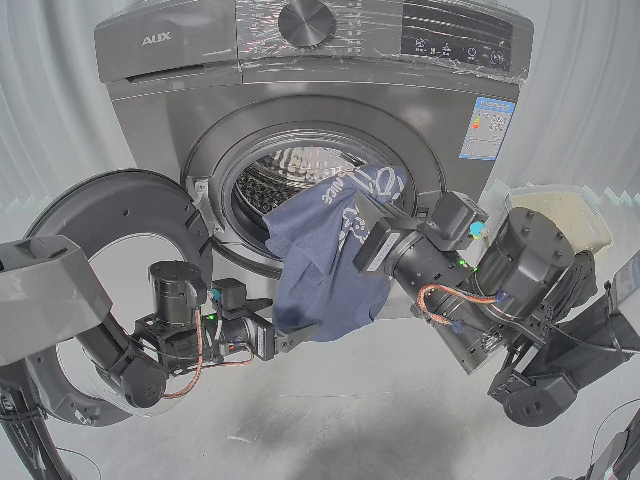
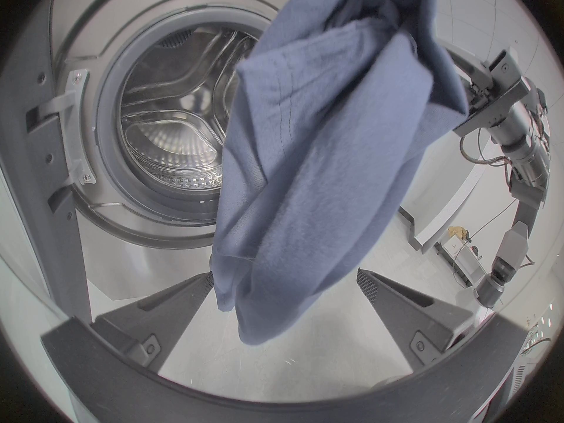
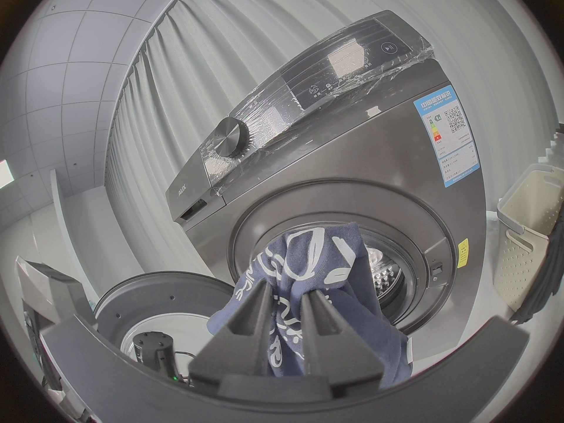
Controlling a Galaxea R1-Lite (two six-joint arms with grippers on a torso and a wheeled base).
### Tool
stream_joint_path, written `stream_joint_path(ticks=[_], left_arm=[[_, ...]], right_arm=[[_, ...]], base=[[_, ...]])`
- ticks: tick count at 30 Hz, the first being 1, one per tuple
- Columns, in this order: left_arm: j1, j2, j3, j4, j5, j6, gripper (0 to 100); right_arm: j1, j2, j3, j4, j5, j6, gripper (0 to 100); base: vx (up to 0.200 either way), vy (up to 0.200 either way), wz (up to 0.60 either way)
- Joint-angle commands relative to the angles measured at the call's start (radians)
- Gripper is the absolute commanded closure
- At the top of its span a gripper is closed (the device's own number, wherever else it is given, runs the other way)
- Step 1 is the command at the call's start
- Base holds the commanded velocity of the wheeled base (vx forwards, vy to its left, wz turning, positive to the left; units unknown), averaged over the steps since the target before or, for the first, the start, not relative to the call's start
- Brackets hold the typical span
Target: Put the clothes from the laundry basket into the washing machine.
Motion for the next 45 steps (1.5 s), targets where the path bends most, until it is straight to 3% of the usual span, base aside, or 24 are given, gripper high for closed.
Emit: stream_joint_path(ticks=[1, 5, 6, 10, 15, 19, 21, 24, 28, 31, 32, 40, 45], left_arm=[[-0.008, 0.083, -0.021, -0.028, 0.001, -0.003, 0], [-0.017, 0.101, -0.021, -0.076, 0.002, -0.009, 0], [-0.017, 0.101, -0.021, -0.076, 0.002, -0.009, 100], [-0.037, 0.122, -0.018, -0.168, 0.044, -0.015, 100], [-0.045, 0.118, 0.018, -0.238, 0.053, -0.015, 100], [-0.045, 0.096, 0.154, -0.383, 0.05, -0.003, 100], [-0.043, 0.078, 0.225, -0.433, 0.042, 0.005, 100], [-0.045, -0.006, 0.306, -0.424, 0.029, 0.005, 100], [-0.045, -0.114, 0.4, -0.424, -0.048, -0.001, 100], [-0.051, -0.171, 0.417, -0.424, -0.07, -0.024, 100], [-0.051, -0.175, 0.415, -0.424, -0.068, -0.027, 100], [-0.056, -0.237, 0.366, -0.424, -0.067, -0.035, 100], [-0.054, -0.255, 0.332, -0.424, -0.057, -0.066, 100]], right_arm=[[0.004, -0.003, 0.005, -0.001, -0.001, 0.0, 100], [0.004, -0.003, 0.005, -0.003, -0.001, 0.003, 100], [0.004, -0.003, 0.005, -0.003, -0.001, 0.003, 100], [0.003, 0.002, 0.009, -0.003, -0.001, 0.003, 100], [-0.003, 0.006, 0.009, -0.001, -0.001, 0.004, 100], [-0.016, 0.028, 0.016, 0.007, -0.001, 0.007, 100], [-0.025, 0.043, 0.016, 0.004, -0.001, 0.009, 100], [-0.04, 0.063, 0.018, 0.002, -0.001, 0.011, 100], [-0.056, 0.081, 0.036, 0.002, 0.001, 0.014, 100], [-0.065, 0.086, 0.055, 0.0, 0.01, 0.02, 100], [-0.065, 0.087, 0.058, 0.0, 0.013, 0.021, 0], [-0.072, 0.084, 0.16, 0.011, 0.047, 0.058, 0], [-0.08, 0.087, 0.223, 0.017, 0.061, 0.05, 0]], base=[[0.0, 0.0, 0.0], [0.0, 0.0, 0.0], [0.0, 0.0, 0.0], [0.0, 0.0, 0.0], [0.0, 0.0, 0.0], [0.0, 0.0, 0.0], [0.0, 0.0, 0.0], [0.0, 0.0, 0.0], [0.0, 0.0, 0.0], [0.0, 0.0, 0.0], [0.0, 0.0, 0.0], [0.0, 0.0, 0.0], [0.0, 0.0, 0.0]])
